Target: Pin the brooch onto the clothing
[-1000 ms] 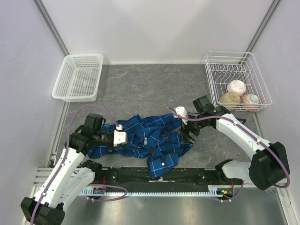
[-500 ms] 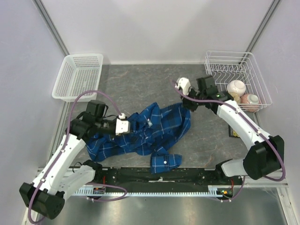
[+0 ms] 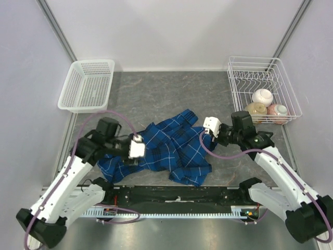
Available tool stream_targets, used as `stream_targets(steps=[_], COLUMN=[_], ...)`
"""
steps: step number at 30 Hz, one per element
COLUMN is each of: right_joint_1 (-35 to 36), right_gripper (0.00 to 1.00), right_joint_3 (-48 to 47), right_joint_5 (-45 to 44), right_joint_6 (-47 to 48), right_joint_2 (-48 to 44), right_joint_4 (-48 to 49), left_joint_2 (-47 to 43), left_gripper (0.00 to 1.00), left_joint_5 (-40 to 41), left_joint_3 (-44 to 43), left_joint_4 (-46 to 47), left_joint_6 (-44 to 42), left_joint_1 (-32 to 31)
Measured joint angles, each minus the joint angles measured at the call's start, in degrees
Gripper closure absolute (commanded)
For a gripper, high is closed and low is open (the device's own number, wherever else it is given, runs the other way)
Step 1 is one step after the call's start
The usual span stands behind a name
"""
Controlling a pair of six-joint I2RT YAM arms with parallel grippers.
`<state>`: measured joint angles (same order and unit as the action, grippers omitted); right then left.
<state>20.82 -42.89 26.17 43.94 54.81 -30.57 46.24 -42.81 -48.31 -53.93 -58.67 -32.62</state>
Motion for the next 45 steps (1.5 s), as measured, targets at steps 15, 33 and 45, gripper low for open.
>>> stream_targets(steps=[15,33,45], right_joint_1=[0.0,0.0,0.0], right_gripper=[0.96,0.95,1.0], right_joint_3=[-0.94,-5.16,-5.16], right_joint_5=[-0.81,-0.28,-0.46], right_joint_6=[0.85,-1.57,-2.89], right_joint_2=[2.4,5.7,5.81], right_joint_4=[-1.79,-4.39,-4.33], left_joint_2=[45.05,67.17,69.96], left_gripper=[0.33,0.32,0.98], left_joint_5=[-2.86,0.98,5.53], left_joint_3=[-29.16,-44.11,-44.41], left_joint_4=[-9.11,-19.12,-20.33], left_joint_6=[-27.1,-34.69,-34.1], left_joint_1=[14.38,3.23,2.93])
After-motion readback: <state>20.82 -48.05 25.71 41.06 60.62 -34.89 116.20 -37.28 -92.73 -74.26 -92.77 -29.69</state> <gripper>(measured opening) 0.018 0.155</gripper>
